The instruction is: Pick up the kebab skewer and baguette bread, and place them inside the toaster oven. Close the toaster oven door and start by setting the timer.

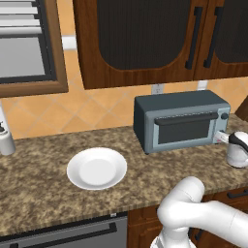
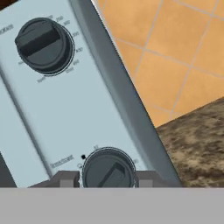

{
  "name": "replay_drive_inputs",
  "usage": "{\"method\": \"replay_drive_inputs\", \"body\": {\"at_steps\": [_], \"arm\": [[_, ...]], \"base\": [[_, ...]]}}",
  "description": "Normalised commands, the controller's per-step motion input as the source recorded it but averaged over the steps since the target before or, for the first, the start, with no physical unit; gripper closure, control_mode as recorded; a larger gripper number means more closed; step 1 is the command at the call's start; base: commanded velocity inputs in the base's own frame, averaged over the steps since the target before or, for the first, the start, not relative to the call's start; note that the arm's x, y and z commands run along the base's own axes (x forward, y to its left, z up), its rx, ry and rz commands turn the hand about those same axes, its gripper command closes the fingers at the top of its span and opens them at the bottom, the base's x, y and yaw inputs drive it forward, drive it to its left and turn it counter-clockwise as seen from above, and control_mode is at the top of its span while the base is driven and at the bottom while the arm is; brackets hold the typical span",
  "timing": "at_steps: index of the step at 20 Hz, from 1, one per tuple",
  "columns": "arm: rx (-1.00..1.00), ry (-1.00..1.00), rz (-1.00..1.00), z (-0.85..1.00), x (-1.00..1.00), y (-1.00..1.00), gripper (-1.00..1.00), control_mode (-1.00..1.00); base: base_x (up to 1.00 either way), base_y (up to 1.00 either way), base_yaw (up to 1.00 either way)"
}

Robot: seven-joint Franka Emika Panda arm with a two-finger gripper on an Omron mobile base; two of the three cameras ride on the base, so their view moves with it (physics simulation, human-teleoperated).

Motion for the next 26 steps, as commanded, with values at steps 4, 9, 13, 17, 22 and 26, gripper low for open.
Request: {"method": "replay_drive_inputs", "body": {"at_steps": [4, 9, 13, 17, 22, 26], "arm": [[0.22, -0.04, -0.01, -0.06, 0.00, 0.00, 1.00, -1.00], [0.23, -0.03, -0.01, -0.03, 0.00, 0.00, 1.00, -1.00], [0.23, -0.01, -0.01, -0.02, 0.00, 0.00, 1.00, -1.00], [0.22, -0.01, -0.02, -0.02, 0.00, 0.00, 1.00, -1.00], [0.21, -0.03, -0.03, -0.09, 0.00, 0.00, 1.00, -1.00], [0.20, -0.02, -0.05, -0.08, 0.00, 0.00, 1.00, -1.00]], "base": [[0.00, 0.00, 0.00], [0.00, 0.00, 0.00], [0.00, 0.00, 0.00], [0.00, 0.00, 0.00], [0.00, 0.00, 0.00], [0.00, 0.00, 0.00]]}}
